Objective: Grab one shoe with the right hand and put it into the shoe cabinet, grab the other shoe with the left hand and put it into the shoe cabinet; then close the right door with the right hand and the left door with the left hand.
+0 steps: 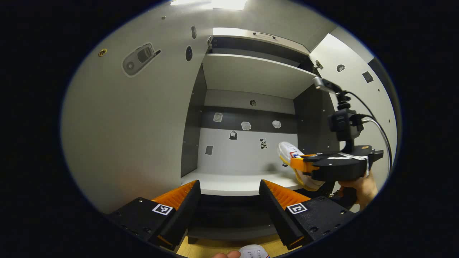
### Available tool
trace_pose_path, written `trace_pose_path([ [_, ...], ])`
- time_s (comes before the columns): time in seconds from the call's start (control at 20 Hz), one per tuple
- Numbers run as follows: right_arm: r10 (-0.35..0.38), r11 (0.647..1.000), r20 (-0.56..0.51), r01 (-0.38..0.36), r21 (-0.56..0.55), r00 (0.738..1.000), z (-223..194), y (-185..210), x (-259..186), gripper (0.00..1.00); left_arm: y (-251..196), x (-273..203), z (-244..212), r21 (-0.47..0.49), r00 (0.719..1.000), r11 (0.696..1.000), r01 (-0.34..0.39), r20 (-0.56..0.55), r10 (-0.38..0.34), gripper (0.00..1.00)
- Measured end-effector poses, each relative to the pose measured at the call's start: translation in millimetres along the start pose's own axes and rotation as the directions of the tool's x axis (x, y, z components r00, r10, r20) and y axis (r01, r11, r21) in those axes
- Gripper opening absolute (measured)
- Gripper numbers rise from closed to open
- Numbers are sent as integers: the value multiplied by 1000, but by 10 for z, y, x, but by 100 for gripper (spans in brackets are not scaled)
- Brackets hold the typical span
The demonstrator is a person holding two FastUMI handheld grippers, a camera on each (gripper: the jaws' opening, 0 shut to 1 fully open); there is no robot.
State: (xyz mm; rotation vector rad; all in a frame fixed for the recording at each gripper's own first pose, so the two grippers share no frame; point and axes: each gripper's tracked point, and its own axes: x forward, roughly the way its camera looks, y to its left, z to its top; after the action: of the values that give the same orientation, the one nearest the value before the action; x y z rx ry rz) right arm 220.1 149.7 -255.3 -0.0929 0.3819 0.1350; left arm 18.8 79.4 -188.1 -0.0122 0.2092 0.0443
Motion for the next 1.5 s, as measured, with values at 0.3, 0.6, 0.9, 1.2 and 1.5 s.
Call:
trace_pose_path([
  [0.3, -80, 996, 59, 82, -21, 995, 328, -274, -18, 21, -74, 77, -159, -12, 999, 1000, 11, -48, -12, 100],
  [0.6, -53, 998, 119, 50, 26, 991, 479, -279, -362, 20, -53, 108, -224, 4, 998, 1000, -8, -69, 8, 99],
  [0.9, -32, 997, 202, 17, 76, 979, 178, -175, -1005, 20, -27, 97, -219, 33, 997, 999, -30, -66, 32, 100],
  [1.2, -11, 991, 267, -25, 131, 964, 134, -176, -1413, 19, -82, 115, -249, 39, 997, 999, -26, -74, 28, 100],
  [1.5, -31, 992, 295, -7, 129, 955, 166, -302, -1529, 20, -162, 159, -382, 42, 993, 999, -18, -116, 23, 100],
])
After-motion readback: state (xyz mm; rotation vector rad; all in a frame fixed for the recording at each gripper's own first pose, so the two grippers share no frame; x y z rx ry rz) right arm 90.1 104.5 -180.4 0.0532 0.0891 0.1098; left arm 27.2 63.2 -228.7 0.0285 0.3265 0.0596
